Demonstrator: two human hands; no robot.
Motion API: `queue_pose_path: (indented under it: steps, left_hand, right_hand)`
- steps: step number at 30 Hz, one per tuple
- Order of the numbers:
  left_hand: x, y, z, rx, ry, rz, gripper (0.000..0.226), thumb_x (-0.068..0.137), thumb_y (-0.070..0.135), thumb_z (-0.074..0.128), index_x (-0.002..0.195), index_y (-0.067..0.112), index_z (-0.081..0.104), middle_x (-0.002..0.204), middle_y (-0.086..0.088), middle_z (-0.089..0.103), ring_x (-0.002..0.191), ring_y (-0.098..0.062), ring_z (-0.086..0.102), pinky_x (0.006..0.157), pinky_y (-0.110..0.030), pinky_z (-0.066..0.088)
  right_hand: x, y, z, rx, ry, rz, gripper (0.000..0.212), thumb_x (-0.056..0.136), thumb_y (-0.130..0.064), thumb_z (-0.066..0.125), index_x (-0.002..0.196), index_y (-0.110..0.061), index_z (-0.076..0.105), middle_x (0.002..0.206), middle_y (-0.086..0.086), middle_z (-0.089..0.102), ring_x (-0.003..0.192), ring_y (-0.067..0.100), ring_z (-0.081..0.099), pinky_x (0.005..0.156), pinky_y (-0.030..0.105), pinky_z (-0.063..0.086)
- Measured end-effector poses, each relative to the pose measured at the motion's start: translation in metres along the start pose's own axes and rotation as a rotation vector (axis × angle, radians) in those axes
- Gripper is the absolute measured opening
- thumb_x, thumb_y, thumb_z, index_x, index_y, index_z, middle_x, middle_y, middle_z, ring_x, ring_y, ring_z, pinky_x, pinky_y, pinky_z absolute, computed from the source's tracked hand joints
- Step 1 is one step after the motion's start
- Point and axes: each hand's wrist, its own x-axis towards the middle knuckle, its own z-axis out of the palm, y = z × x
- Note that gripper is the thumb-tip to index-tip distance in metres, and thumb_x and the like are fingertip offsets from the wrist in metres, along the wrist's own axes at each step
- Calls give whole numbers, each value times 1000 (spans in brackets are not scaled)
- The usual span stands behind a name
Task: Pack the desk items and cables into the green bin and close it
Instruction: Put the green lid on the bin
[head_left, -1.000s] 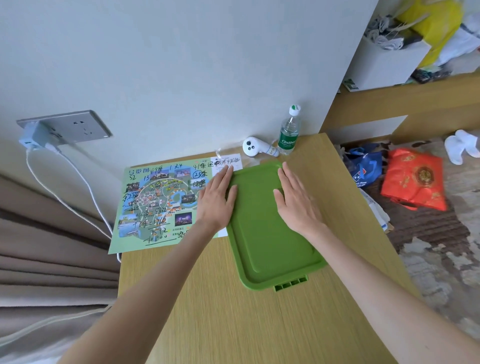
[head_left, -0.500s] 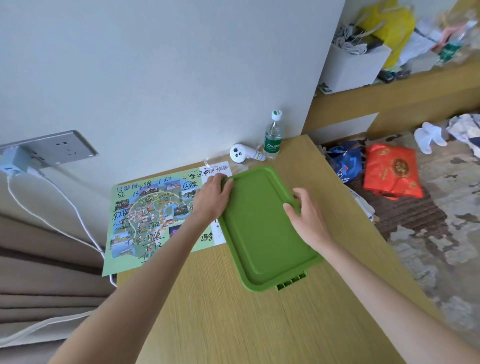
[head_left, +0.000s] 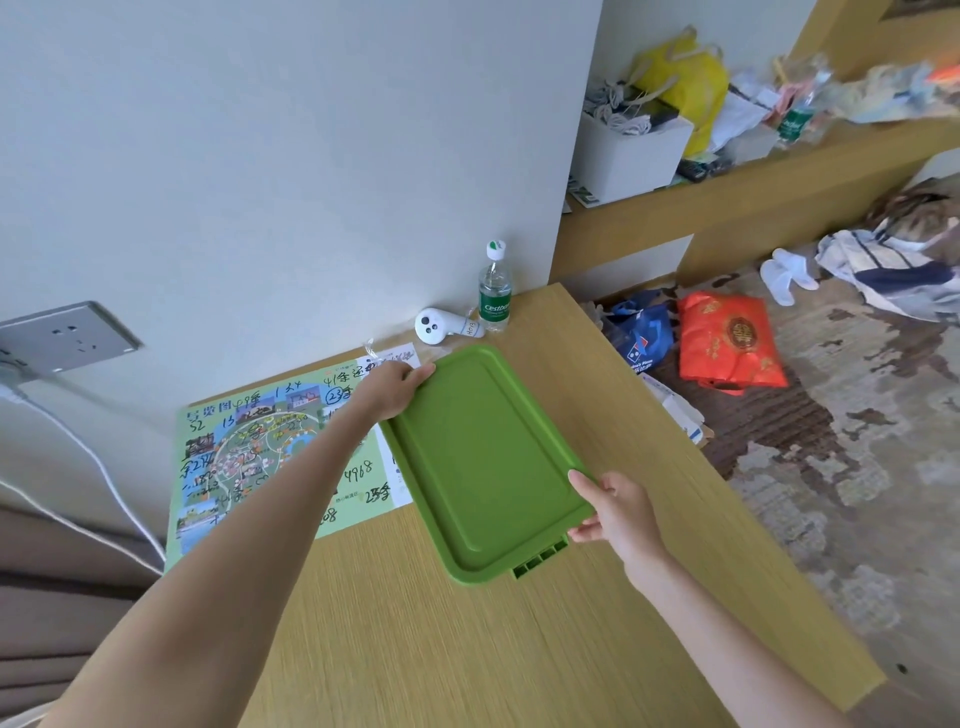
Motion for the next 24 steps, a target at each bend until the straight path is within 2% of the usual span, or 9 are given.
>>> queue_pose_path:
  steps: [3,7,9,11,14,19,24]
  left_hand:
    - [-12,3,0,68,41,-18,58,99,57,32,73,8,51,67,-6,52,65,-23,53,59,-30,40]
    - [-32,5,-2,99,124,-69,57,99,58,31,66,12,42,59,-3,43,58,-21,46,52,-28,33]
    - [-46,7,-3,75,154,-105,59,98,58,32,63,12,39,56,-3,39,54,-21,43,53,-28,33]
    - [-65,13,0,65,193,-158,60,98,59,31,59,14,34,53,-1,36,50,-19,40,52,-27,33]
    - [-102,17,19,32,292,-264,61,99,58,31,55,16,30,50,-1,36,46,-17,38,49,-26,29]
    - [-153,7,64,-116,327,-501,63,99,56,33,56,11,39,57,-4,47,55,-23,47,50,-30,30]
    - [-191,0,101,-232,411,-590,62,98,56,36,54,13,41,55,-2,46,55,-25,47,48,-29,26]
  right_hand:
    - [0,-5,-3,-111,62,-68,27,91,-27,66,96,-3,55,72,22,67,43,20,64,44,31,54]
    - [11,-20,-16,-132,151,-97,30,90,-33,67,95,-6,55,76,12,64,42,19,58,40,27,46]
    - [20,-30,-22,-111,193,-110,31,89,-34,68,96,-6,56,79,6,61,56,21,57,51,32,49]
    - [30,-38,-28,-124,221,-148,32,89,-33,68,100,-5,57,87,3,58,77,22,55,68,33,45]
    - [39,-42,-34,-249,201,-234,34,91,-33,65,109,-5,57,98,1,55,90,19,52,78,27,36]
    - [56,-39,-32,-403,99,-292,36,89,-32,67,111,-5,59,103,5,62,94,22,57,77,30,41]
    - [65,-26,-25,-423,60,-319,39,86,-32,71,112,-6,57,108,6,61,92,18,54,78,29,41]
